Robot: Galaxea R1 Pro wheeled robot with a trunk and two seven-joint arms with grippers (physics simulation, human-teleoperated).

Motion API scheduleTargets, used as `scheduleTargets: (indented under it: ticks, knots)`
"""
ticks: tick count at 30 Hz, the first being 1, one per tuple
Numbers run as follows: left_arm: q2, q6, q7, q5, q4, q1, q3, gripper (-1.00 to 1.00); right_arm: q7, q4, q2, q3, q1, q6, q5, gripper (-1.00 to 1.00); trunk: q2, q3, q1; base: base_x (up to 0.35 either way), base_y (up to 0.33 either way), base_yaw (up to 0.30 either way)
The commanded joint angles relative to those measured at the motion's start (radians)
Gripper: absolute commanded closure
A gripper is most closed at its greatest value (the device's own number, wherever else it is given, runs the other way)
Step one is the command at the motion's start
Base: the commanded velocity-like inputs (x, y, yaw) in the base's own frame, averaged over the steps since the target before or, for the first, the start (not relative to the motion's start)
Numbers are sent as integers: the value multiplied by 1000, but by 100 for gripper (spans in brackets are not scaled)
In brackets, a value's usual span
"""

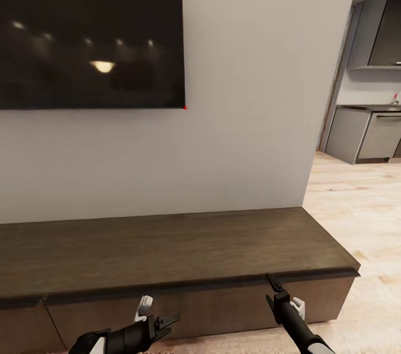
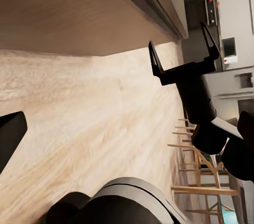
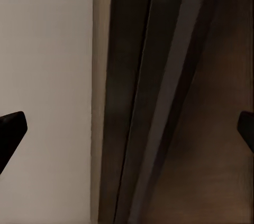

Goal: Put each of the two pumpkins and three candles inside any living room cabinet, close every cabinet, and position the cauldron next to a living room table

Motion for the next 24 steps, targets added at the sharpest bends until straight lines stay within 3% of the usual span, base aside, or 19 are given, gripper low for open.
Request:
scheduleTargets:
  ticks: [1,18,24]
  knots:
    - [1,7,1,9,0,-1,-4,-100,3,0,0,-8,-1,10,0,-100,-1,-5,0,0,0,0]
    - [1,7,1,9,0,-1,-4,-100,41,-11,1,-8,0,8,-1,-100,-5,-71,8,0,0,0]
    - [2,7,1,9,0,-1,-4,-100,47,-12,1,-8,-1,7,-1,-100,-5,-71,8,1,0,0]
